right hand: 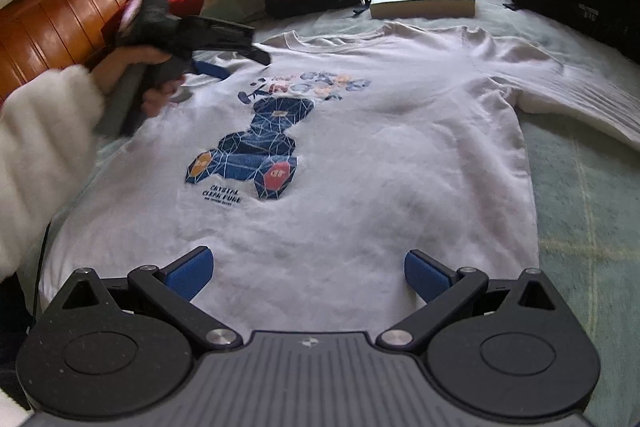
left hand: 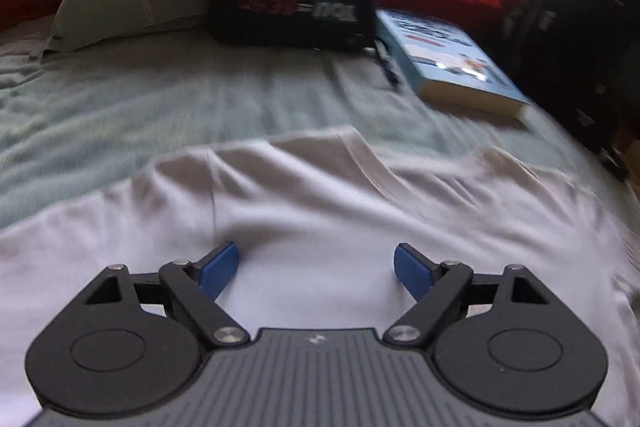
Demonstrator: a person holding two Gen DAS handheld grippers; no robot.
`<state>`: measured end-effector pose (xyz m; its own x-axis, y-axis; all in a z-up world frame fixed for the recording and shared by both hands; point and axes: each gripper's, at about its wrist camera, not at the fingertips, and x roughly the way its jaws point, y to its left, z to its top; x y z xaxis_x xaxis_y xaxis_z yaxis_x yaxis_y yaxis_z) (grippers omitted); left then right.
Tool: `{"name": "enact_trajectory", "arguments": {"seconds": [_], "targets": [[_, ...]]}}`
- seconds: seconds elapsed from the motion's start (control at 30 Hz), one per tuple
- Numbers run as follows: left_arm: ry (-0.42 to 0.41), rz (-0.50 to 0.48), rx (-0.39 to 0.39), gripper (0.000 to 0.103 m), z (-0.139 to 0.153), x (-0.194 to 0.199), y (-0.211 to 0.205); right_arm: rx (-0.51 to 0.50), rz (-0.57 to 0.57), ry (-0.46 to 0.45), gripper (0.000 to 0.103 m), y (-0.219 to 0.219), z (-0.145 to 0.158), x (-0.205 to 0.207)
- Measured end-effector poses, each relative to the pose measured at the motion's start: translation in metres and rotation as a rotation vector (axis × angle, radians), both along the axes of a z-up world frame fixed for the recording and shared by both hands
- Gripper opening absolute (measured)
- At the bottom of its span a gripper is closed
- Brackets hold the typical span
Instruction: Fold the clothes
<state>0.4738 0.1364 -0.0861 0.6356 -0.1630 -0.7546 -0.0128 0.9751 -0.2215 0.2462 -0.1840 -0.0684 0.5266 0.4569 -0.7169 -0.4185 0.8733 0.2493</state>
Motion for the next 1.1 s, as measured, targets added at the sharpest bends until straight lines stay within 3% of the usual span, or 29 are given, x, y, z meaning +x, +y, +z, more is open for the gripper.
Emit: {"name": "enact_trajectory", "arguments": {"seconds": [0.13,0.23,0.37,0.53,0.67,0.8,1.1], "targets": [[0.026,0.024,0.04,0.088,0.005,0.027,-0.003,-0.004,-0.016,-0.002,0.103,0.0,0.002,-0.002],[0.017,0.027,0.115,0.083,0.025,0.012,-0.015,-0.005,-0.014,-0.025,0.103,0.0,0.012,-0.014],[-0.054,-0.056,0.154,0.085,0.064,-0.047,-0.026,-0.007,-0.007,-0.058,0.103,0.0,0.025,-0.031],[-0.062,-0.156,0.259,0.091,0.093,-0.137,-0.059,-0.019,-0.016,-0.069,0.103,-0.003,0.04,-0.053],[-0.084,-0.243,0.323,0.092,0.08,-0.209,-0.093,-0.047,-0.061,-0.07,0.103,-0.01,0.051,-0.075],[-0.106,-0.252,0.376,0.092,0.059,-0.258,-0.121,-0.085,-0.109,-0.112,0.103,-0.023,0.064,-0.11],[-0.004,-0.182,0.258,0.092,0.032,-0.296,-0.138,-0.102,-0.174,-0.113,0.103,-0.05,0.07,-0.162]]}}
